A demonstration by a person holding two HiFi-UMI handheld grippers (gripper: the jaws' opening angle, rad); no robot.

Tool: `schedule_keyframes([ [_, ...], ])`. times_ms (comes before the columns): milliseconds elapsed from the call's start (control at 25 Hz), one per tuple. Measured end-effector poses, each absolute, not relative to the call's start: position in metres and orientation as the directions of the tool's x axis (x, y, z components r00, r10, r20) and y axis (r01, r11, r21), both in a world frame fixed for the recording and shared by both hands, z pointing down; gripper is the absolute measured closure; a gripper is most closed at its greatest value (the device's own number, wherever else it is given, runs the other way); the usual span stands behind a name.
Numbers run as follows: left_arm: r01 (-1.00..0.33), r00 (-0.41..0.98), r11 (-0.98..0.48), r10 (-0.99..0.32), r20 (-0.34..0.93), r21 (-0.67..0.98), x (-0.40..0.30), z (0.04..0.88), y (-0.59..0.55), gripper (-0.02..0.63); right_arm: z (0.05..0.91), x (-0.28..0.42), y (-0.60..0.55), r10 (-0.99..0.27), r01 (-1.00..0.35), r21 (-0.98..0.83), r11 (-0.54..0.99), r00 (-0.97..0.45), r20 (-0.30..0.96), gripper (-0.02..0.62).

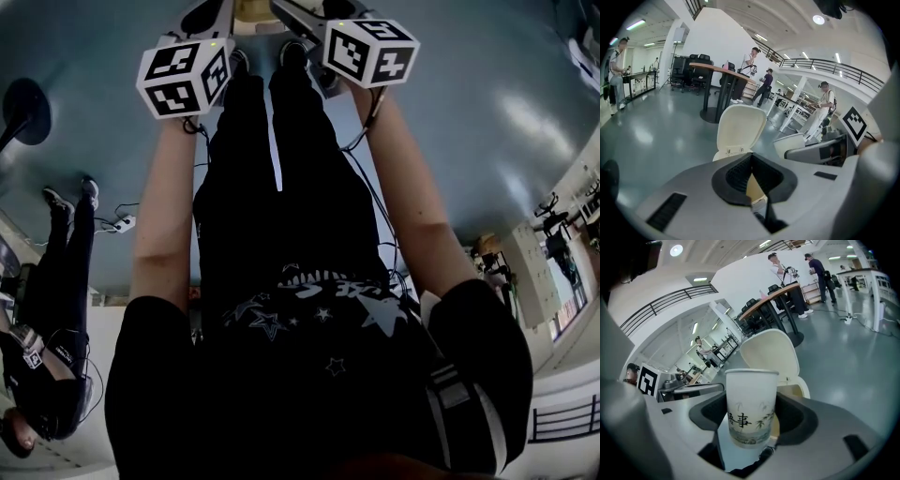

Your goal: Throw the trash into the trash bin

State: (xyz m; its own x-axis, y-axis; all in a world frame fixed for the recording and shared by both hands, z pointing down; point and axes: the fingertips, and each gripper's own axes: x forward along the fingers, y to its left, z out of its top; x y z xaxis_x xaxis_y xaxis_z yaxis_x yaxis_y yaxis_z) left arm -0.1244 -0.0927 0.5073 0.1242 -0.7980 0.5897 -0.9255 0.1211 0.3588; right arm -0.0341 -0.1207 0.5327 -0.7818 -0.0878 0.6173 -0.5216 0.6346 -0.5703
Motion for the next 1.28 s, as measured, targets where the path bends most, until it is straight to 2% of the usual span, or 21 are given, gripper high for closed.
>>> schedule_keyframes([
  [200,-0.923,0.127,0.142,-0.766,0.630,0.359,-0.126,0.541,-0.085,0.595,0.566,-0.037,-0.110,-0.060,-0.533,-0.585,0.611,-0.768,0.637,0.279],
  [640,-0.910,0.138,0.176,-0.724,0.676,0.374,-0.127,0.597,-0.083,0.595,0.626,-0.040,-0.112,-0.081,-0.583,-0.590,0.558,-0.746,0.661,0.279],
  [1280,-0.906,0.166,0.175,-0.690,0.704,0.385,-0.126,0.642,-0.091,0.595,0.680,-0.050,-0.115,-0.102,-0.604,-0.462,0.650,-0.671,0.734,0.279],
])
